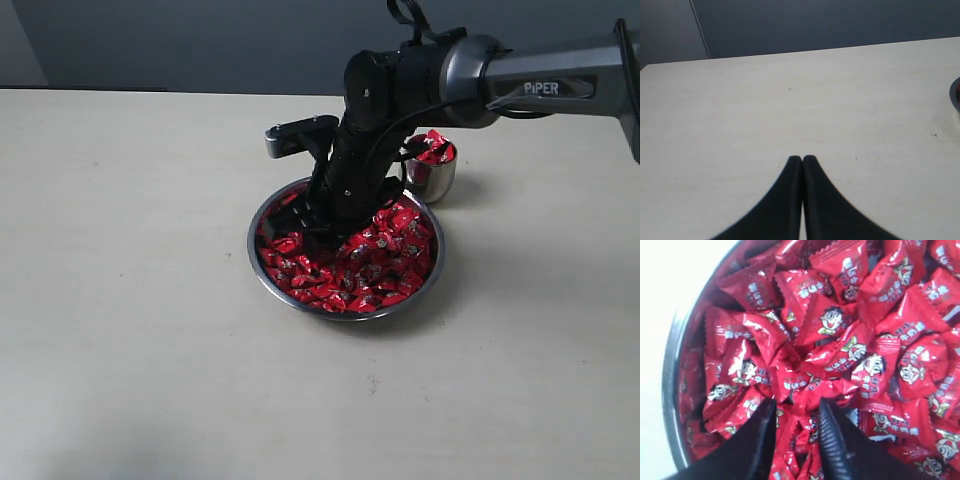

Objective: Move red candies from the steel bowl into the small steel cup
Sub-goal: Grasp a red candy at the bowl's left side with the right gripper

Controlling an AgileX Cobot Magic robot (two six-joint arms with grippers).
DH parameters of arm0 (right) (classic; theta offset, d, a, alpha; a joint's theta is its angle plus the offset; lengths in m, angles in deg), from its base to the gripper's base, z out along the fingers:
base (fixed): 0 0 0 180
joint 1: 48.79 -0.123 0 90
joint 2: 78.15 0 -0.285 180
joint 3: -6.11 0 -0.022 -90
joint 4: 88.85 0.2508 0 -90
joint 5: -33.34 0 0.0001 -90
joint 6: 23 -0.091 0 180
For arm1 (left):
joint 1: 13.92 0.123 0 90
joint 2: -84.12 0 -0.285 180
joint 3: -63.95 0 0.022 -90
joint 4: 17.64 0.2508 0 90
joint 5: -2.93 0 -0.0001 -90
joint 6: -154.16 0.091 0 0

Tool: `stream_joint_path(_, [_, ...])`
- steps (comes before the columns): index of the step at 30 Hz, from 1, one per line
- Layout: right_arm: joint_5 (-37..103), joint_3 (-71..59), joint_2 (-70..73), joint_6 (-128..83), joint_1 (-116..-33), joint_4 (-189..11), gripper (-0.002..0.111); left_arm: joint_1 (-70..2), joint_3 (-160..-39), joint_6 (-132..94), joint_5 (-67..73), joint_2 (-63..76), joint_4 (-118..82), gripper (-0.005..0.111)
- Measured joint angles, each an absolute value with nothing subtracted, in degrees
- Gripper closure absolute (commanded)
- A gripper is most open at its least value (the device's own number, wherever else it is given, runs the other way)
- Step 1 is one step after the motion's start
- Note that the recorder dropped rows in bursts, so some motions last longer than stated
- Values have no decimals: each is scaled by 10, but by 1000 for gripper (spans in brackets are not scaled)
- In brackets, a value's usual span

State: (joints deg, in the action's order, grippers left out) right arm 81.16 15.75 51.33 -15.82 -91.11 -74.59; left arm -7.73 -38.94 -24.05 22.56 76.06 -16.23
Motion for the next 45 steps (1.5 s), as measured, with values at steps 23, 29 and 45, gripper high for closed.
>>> stream_joint_path(23, [850,203,543,-394,-964,-912,79,-77,-389,-240,226,761,-162,106])
stream_joint_path(29, [853,203,548,-406,-964,-929,79,-77,-389,-240,226,761,-162,106])
stream_joint_path(45, [853,203,548,-410,-964,-956,109,-77,-389,-240,226,761,-162,106])
